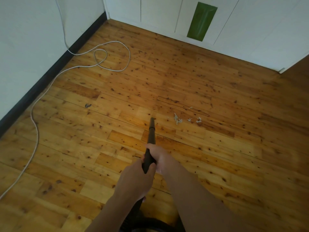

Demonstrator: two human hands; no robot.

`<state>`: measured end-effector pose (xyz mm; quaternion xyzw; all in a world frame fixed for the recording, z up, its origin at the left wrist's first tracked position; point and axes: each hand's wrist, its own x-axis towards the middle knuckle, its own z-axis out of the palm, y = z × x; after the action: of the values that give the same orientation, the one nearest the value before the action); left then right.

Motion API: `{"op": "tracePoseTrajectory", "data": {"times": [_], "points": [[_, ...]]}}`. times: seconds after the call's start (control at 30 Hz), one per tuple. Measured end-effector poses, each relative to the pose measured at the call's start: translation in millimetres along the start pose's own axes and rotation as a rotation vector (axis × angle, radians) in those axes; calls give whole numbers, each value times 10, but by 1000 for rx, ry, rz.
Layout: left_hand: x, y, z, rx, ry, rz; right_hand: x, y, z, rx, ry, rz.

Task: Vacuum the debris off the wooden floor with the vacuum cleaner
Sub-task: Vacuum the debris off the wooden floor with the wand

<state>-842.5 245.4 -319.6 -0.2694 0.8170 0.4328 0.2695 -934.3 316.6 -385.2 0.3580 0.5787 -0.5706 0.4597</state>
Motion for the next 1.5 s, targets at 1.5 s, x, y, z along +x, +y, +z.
{"op": "tracePoseTrajectory", "data": {"times": [1.5], "points": [[150, 731, 772, 176, -44, 207, -52, -219, -1193, 121, 28, -64]]}}
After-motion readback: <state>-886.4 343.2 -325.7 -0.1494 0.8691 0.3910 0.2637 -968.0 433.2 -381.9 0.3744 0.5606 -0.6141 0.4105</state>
